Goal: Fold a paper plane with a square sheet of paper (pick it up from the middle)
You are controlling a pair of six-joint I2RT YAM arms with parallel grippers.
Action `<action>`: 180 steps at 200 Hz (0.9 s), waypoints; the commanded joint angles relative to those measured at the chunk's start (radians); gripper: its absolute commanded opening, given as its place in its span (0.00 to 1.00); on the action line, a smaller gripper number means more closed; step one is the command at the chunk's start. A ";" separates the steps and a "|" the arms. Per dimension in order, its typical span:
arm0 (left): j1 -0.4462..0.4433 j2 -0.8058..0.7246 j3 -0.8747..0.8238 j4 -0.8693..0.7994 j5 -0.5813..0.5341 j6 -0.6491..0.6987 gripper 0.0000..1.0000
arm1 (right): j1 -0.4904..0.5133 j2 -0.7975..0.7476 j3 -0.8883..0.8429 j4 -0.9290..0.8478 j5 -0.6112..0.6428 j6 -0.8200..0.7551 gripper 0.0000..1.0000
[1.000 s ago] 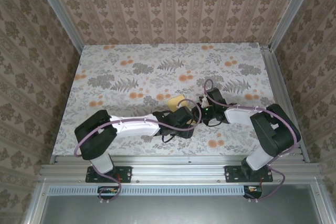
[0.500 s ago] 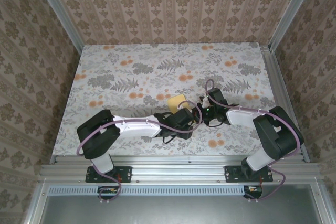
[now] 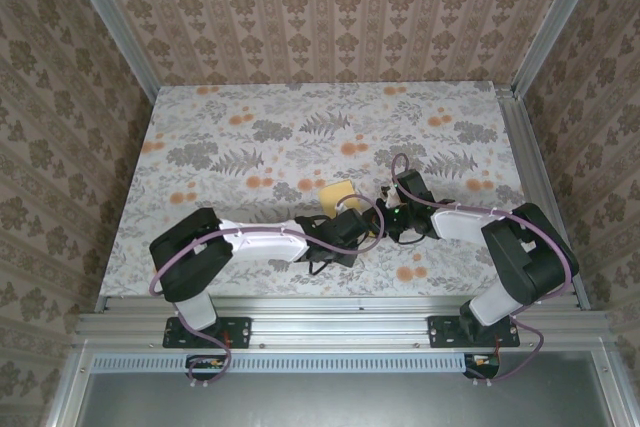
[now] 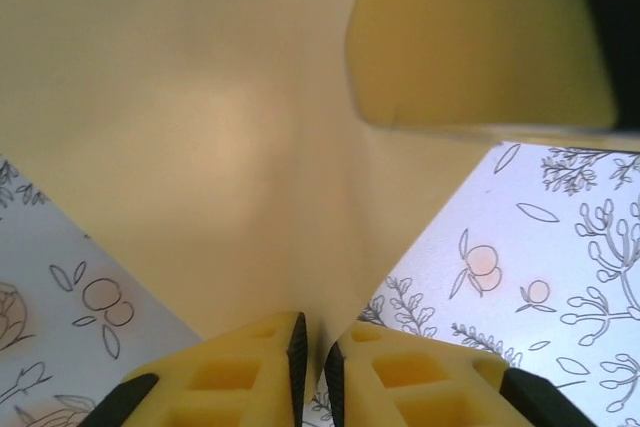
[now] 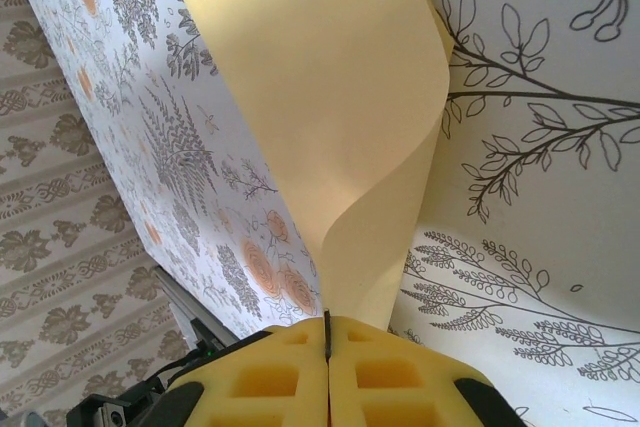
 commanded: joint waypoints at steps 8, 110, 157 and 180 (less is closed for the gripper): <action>0.001 0.018 0.012 -0.057 -0.031 0.028 0.17 | -0.006 -0.022 -0.008 -0.013 -0.022 0.005 0.09; 0.027 -0.053 -0.034 -0.041 0.067 0.078 0.06 | -0.040 -0.089 0.118 -0.283 0.039 -0.206 0.35; 0.054 -0.131 -0.112 0.013 0.173 0.118 0.07 | -0.097 -0.074 0.279 -0.494 0.082 -0.409 0.37; 0.061 -0.155 -0.141 0.032 0.214 0.132 0.08 | -0.096 -0.021 0.329 -0.461 0.049 -0.432 0.36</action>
